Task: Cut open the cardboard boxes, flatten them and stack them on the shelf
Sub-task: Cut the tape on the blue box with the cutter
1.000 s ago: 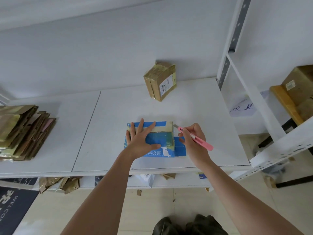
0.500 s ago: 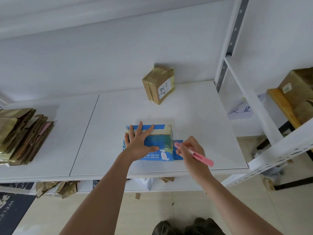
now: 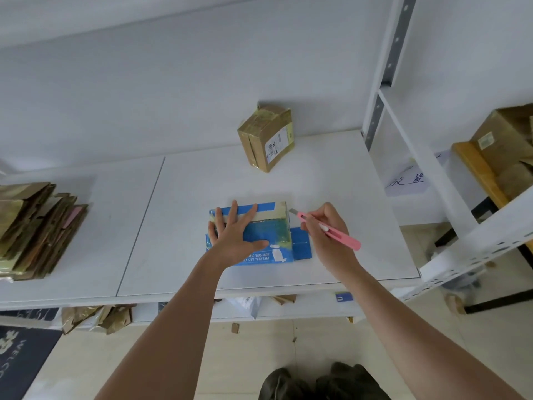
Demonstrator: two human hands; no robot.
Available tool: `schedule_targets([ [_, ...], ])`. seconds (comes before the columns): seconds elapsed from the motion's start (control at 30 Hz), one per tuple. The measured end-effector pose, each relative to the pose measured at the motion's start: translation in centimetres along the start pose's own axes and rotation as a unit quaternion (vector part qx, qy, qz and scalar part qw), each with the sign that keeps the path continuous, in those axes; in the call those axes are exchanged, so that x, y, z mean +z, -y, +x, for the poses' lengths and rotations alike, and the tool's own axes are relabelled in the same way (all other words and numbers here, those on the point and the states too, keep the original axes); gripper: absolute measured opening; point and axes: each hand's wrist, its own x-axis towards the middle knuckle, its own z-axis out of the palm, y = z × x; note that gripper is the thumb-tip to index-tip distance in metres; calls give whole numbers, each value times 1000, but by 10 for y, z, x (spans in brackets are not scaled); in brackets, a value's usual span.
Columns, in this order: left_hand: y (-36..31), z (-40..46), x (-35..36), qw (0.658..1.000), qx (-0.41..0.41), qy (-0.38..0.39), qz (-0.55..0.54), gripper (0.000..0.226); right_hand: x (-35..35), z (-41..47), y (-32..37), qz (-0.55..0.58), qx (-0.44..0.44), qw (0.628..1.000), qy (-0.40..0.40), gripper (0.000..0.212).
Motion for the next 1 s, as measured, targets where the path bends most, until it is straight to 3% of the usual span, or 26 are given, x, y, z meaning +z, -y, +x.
schedule_targets([
  [0.53, 0, 6, -2, 1000, -6, 6, 8, 83, 5, 0, -12, -20, 32, 999, 13, 19],
  [1.0, -1, 4, -3, 1000, -5, 3, 4, 83, 14, -4, -18, 16, 35, 998, -47, 13],
])
